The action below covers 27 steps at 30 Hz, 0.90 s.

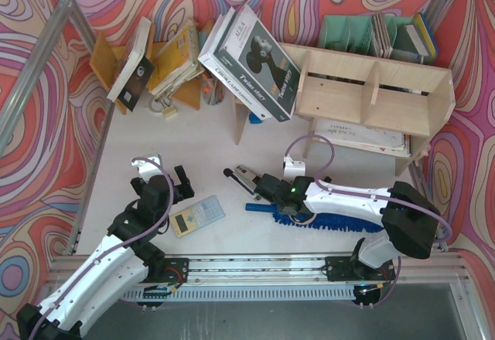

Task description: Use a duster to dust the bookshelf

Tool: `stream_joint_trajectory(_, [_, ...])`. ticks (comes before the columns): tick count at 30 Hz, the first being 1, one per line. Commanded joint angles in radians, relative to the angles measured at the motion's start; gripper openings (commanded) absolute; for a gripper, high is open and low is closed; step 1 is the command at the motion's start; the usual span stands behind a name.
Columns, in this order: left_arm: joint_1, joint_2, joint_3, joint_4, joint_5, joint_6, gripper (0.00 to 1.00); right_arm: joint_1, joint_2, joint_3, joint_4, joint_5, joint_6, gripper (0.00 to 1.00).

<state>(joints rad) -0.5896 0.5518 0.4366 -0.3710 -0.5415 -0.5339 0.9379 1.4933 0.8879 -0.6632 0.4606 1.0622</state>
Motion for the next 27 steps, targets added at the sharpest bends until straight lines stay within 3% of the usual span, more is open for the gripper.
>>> stream_joint_trajectory(1, [-0.001, -0.009, -0.013, 0.011, 0.006, 0.012, 0.98, 0.012, 0.018, 0.030, -0.023, 0.056, 0.012, 0.21])
stream_joint_trajectory(17, [-0.001, -0.007, -0.012, 0.012, 0.006, 0.011, 0.98, 0.011, -0.078, 0.061, -0.108, 0.137, 0.027, 0.22])
stream_joint_trajectory(27, [-0.001, -0.008, -0.012, 0.011, 0.006, 0.011, 0.98, -0.004, 0.001, 0.129, -0.057, 0.158, -0.018, 0.24])
